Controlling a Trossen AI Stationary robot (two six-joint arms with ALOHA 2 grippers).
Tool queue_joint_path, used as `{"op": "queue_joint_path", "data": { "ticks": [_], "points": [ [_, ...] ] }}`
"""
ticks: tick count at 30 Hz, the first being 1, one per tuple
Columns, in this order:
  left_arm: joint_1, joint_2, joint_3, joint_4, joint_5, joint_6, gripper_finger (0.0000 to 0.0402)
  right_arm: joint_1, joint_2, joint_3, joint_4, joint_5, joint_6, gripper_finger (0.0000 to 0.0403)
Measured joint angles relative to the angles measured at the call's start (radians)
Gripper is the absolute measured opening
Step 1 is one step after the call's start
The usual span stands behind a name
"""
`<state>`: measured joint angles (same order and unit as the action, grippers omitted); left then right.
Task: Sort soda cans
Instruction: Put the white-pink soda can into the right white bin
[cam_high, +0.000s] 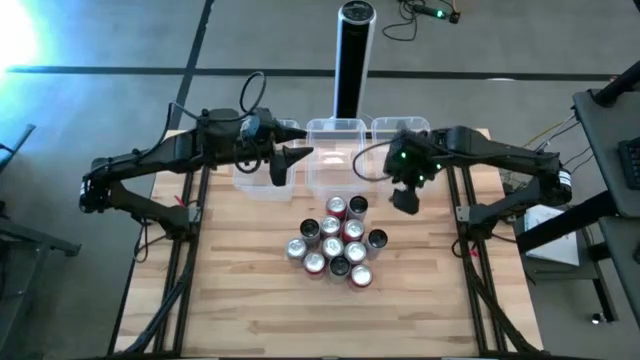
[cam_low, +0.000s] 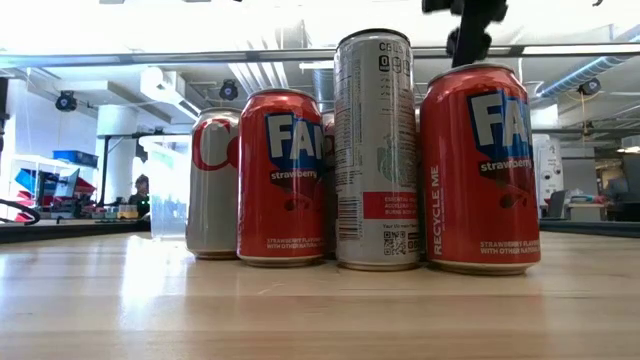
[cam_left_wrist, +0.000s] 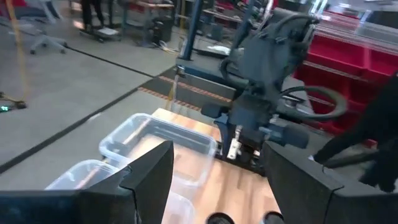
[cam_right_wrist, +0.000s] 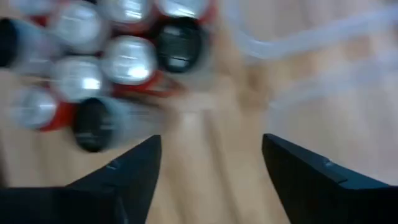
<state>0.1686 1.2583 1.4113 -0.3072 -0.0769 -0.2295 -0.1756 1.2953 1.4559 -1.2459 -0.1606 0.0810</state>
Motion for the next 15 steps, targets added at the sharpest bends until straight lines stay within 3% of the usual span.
{"op": "queue_joint_path", "data": {
  "ticks": [3, 8, 15],
  "points": [
    [-0.008, 0.0, 0.0, -0.012, 0.024, 0.0, 0.023, 0.109, 0.0, -0.005, 0.002, 0.011, 0.039, 0.0322],
    [-0.03, 0.0, 0.0, -0.011, 0.042, 0.003, 0.023, 0.293, 0.019, -0.011, 0.007, 0.135, 0.116, 0.036],
    [-0.041, 0.004, 0.0, 0.026, 0.043, 0.027, 0.023, 0.4, 0.111, -0.011, 0.058, 0.164, 0.181, 0.0373]
  ]
}}
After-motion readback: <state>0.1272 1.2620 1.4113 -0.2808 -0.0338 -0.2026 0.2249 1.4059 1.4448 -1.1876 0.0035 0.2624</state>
